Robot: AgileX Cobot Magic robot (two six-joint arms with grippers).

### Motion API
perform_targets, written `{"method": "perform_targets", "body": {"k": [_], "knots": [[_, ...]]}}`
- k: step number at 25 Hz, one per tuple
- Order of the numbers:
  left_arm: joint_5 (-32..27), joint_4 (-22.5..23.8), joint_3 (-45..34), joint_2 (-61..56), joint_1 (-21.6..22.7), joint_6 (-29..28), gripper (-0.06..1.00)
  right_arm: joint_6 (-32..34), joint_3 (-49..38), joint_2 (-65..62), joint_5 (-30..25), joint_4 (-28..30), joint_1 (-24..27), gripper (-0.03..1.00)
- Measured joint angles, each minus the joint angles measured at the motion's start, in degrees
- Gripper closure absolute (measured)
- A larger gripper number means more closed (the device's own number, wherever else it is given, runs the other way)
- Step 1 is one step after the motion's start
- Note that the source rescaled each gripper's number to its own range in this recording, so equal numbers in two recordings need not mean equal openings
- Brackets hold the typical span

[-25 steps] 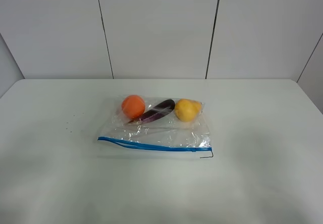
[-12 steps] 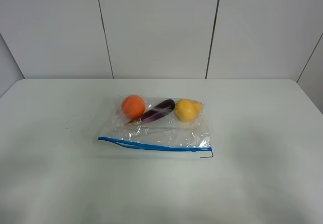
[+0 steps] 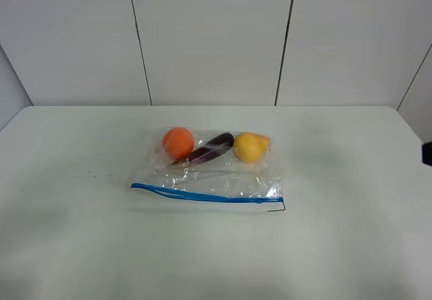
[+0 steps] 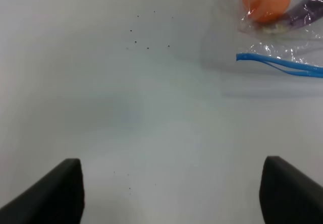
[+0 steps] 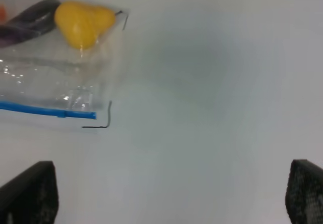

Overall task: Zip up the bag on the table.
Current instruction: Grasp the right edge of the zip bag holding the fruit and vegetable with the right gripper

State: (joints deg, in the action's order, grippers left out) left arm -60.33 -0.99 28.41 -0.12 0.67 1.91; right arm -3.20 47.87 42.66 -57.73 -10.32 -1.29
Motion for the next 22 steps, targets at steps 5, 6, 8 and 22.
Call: {"method": "perform_targets", "body": {"k": [5,6,8,22], "knots": [[0.0,0.0,0.0,0.0,0.0,0.0,-0.06,-1.0,6.0,16.9,0.7,-4.4,0.0,-0.03],[0.0,0.0,0.0,0.0,0.0,0.0,-0.06,-1.9,6.9,20.4,0.8,-5.5,0.0,-0.03],[0.0,0.0,0.0,0.0,0.0,0.0,-0.06,-4.4,8.2,26.5,1.4,-8.0,0.0,-0.03],[0.0,0.0,0.0,0.0,0.0,0.0,-0.06,-39.9,9.0,58.5,6.1,-38.8,0.0,-0.03]]}}
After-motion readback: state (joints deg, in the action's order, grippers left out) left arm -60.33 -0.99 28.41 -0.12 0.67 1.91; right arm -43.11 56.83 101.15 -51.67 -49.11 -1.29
